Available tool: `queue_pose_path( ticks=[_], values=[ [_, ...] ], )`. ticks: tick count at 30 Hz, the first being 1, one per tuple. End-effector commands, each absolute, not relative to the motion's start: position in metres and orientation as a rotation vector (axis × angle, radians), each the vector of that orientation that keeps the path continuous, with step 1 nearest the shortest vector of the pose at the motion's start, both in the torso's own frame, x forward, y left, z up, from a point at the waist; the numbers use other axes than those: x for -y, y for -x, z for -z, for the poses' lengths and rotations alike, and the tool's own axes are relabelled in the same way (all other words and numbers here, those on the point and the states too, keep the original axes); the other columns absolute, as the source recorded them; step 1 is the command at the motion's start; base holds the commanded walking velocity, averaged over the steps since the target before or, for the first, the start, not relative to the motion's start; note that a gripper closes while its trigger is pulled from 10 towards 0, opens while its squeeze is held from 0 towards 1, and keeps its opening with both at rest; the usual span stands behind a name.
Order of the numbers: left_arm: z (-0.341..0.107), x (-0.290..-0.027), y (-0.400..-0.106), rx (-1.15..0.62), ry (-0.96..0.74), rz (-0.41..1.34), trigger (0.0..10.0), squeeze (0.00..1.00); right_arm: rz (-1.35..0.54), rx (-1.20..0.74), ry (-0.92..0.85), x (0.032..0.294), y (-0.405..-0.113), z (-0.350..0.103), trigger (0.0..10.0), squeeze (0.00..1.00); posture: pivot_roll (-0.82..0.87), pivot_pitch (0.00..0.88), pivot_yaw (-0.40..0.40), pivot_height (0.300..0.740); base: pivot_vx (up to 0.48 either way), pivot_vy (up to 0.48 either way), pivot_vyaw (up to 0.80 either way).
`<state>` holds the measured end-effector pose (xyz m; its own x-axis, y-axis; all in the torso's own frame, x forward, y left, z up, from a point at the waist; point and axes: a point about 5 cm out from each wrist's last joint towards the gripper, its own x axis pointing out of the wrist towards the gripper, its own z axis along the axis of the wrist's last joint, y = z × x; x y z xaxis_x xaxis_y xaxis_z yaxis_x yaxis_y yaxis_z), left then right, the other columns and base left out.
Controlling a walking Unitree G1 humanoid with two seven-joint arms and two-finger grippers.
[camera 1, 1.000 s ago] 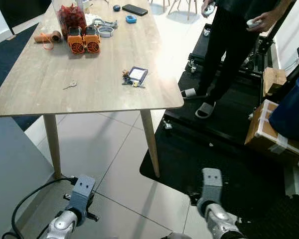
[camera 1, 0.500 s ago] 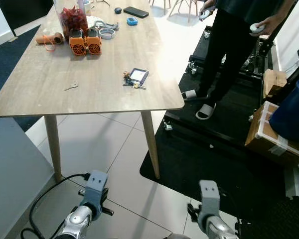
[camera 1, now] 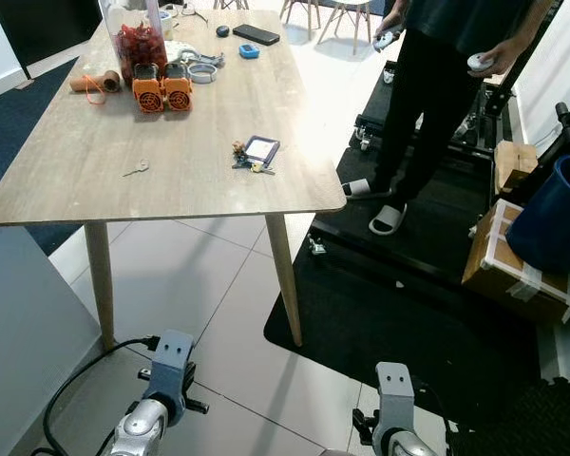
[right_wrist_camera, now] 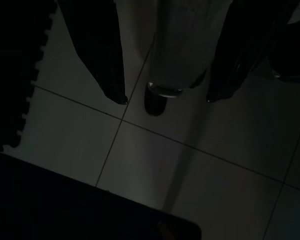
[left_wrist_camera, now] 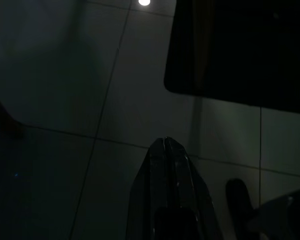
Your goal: Hang keys on a hook
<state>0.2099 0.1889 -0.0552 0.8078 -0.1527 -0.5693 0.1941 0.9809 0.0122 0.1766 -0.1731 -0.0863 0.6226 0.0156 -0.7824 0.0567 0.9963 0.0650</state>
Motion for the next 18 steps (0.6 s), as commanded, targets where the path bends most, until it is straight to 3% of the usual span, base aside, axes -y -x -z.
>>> queue_pose_path(
  ticks=[1, 18],
  values=[
    [0.058, -0.1888, -0.2056, -0.616, -0.056, 0.165, 10.0, 0.0, 0.035, -0.92, -0.095, 0.1736, -0.1718, 0.0887, 10.0, 0.0, 0.08, 0.004, -0.039, 0.74, 0.0, 0.0, 0.0],
    [0.0595, -0.1859, -0.2043, -0.623, -0.025, 0.141, 10.0, 0.0, 0.03, -0.923, -0.088, 0.1741, -0.1711, 0.0889, 10.0, 0.0, 0.08, 0.006, -0.046, 0.74, 0.0, 0.0, 0.0]
  ],
)
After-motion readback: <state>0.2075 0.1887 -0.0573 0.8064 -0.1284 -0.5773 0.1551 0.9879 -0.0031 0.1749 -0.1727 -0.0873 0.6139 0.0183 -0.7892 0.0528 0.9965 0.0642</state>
